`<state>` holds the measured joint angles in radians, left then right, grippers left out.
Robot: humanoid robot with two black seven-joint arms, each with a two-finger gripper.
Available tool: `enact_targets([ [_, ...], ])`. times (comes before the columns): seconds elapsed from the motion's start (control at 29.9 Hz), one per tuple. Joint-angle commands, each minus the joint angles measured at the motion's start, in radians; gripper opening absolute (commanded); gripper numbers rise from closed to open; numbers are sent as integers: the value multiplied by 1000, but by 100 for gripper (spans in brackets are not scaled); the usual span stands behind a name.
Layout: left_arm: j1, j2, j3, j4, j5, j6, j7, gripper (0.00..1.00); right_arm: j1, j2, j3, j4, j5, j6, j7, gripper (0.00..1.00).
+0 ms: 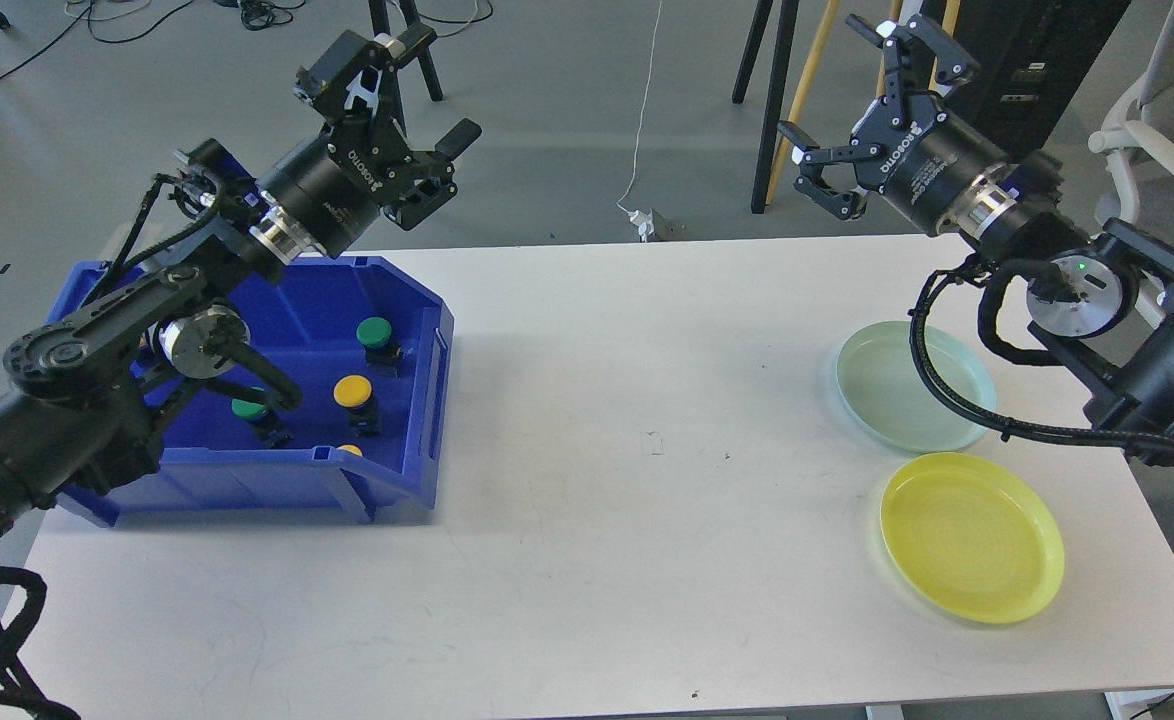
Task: Pass button and place on color plate
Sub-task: 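Lower the left gripper into the blue bin toward a yellow-capped button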
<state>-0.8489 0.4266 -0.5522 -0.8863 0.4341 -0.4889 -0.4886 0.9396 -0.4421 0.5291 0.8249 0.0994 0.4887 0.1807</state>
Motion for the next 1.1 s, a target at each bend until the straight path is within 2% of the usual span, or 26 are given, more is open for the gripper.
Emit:
enact_targets([
  [0.0, -1, 5, -34, 16, -2, 0, 0, 100, -4, -1, 14, -27, -3, 0, 0, 100],
  [0.1, -13, 15, -40, 50, -5, 0, 0, 100, -2, -1, 17, -30, -3, 0, 3, 100],
  [0.2, -12, 5, -55, 136, -21, 0, 0, 100, -2, 0, 28, -36, -3, 0, 6, 100],
  [0.3, -10, -48, -84, 126, -31, 0, 0, 100, -4, -1, 57, -55, -1, 0, 10, 100],
  [0.43, 51, -36, -178, -80, -11, 0, 0, 100, -82, -4, 146, -44, 35, 0, 6, 100],
  [0.5, 56, 44, -161, -199, 41, 0, 0, 100, -111, -18, 169, -43, 77, 0, -3, 100],
  [0.6, 21, 229, 7, -308, 161, 0, 0, 99, -123, -47, 154, -35, 80, 0, -4, 100],
  [0.77, -215, 428, 409, -316, 427, 0, 0, 99, -143, -102, 112, 5, 79, 0, -9, 100],
  [0.84, -287, 460, 515, -316, 588, 0, 0, 99, -145, -102, 109, 5, 77, 0, -10, 100],
  [0.97, -380, 456, 734, -283, 935, 64, 0, 98, -153, -102, 104, 10, 72, 0, -17, 100],
  [1.07, -389, 416, 811, -225, 1075, 101, 0, 97, -137, -104, 103, 8, 42, 0, -69, 100],
])
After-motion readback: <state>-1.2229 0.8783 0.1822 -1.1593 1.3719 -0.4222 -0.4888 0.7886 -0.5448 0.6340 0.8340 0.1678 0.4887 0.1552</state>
